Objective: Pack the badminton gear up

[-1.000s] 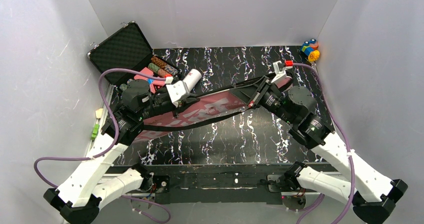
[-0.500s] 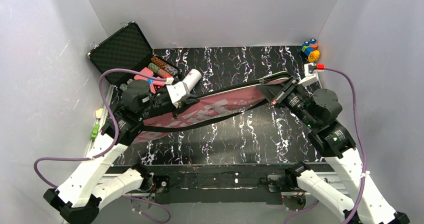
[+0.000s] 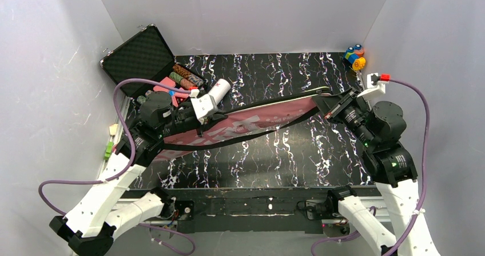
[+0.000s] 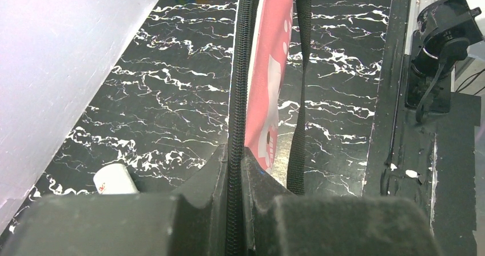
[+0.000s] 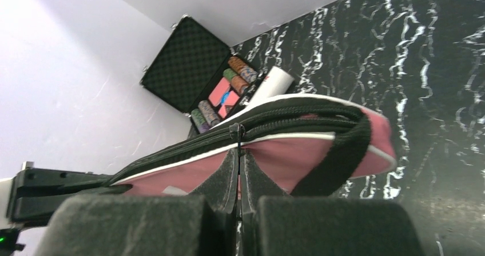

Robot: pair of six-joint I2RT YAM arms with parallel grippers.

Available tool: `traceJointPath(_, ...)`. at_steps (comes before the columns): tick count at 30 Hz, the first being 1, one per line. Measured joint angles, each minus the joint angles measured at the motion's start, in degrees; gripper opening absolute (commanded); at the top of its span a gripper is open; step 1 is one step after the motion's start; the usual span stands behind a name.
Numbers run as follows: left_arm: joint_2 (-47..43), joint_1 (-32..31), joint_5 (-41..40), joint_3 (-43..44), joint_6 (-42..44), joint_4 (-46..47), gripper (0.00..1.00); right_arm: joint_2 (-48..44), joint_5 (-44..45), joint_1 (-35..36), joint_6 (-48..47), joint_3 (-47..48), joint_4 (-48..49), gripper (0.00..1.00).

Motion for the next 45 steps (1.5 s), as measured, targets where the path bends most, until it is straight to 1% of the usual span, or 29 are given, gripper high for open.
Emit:
traceJointPath(11, -0.02, 0.00, 0.94, 0.68, 1.60, -1.81, 0.00, -2.99, 6.36, -4.17, -6.64, 0.42, -6.10, 0.02)
traceJointPath(13, -0.02, 0.00, 1.14, 0.68, 1.68, -1.84, 0.00, -3.04, 6.38, -4.35, -6.82, 0.39, -6.32, 0.08)
traceJointPath(15, 0.04, 0.00, 1.20, 0.68, 1.90, -1.88, 0.00, -3.02, 6.27, -4.46, -6.78, 0.39, -6.45, 0.18)
traceJointPath(16, 0.15, 0.00, 1.20, 0.72, 2.05, -1.92, 0.00, -3.02, 6.34, -4.48, -6.71, 0.39, -6.60, 0.26)
traceJointPath(19, 1.05, -0.09, 1.11, 1.64, 2.73, -2.80, 0.00, -2.99, 7.76, -5.05, -6.45, 0.74, -7.21, 0.53)
traceJointPath(20, 1.77, -0.24, 0.96, 2.34, 3.13, -3.28, 0.00, -2.91, 8.35, -5.20, -6.32, 1.51, -7.89, 0.60)
traceJointPath(22, 3.85, -1.31, 0.39, 4.17, 4.13, -4.15, 0.00, -2.84, 9.90, -5.20, -6.03, 4.22, -9.31, 0.66)
traceJointPath(25, 8.48, -4.24, -0.96, 8.24, 6.10, -5.38, 0.00, -3.41, 13.75, -5.22, -5.40, 9.01, -9.55, 0.69)
traceJointPath(27, 13.09, -6.62, -1.55, 12.17, 7.58, -6.34, 0.00, -4.85, 16.09, -5.22, -5.05, 10.62, -9.49, 0.69)
traceJointPath(31, 23.41, -9.09, -1.40, 20.68, 10.40, -8.04, 0.00, -8.68, 20.11, -5.25, -4.44, 12.79, -9.53, 0.69)
traceJointPath(37, 38.38, -11.72, -2.56, 29.77, 16.81, -7.45, 0.00, -9.40, 22.03, -5.25, -3.91, 12.79, -10.54, 0.69)
traceJointPath(41, 48.24, -13.05, -4.00, 35.95, 18.49, -7.06, 0.00, -9.42, 22.45, -5.27, -3.67, 12.22, -11.85, 0.69)
traceJointPath(42, 50.40, -13.38, -4.22, 36.98, 18.49, -6.56, 0.00, -9.42, 22.47, -5.25, -3.61, 12.07, -12.07, 0.69)
traceJointPath(45, 53.16, -14.38, -5.51, 36.76, 18.08, -4.74, 0.00, -9.42, 22.47, -5.25, -3.56, 11.69, -12.74, 0.69)
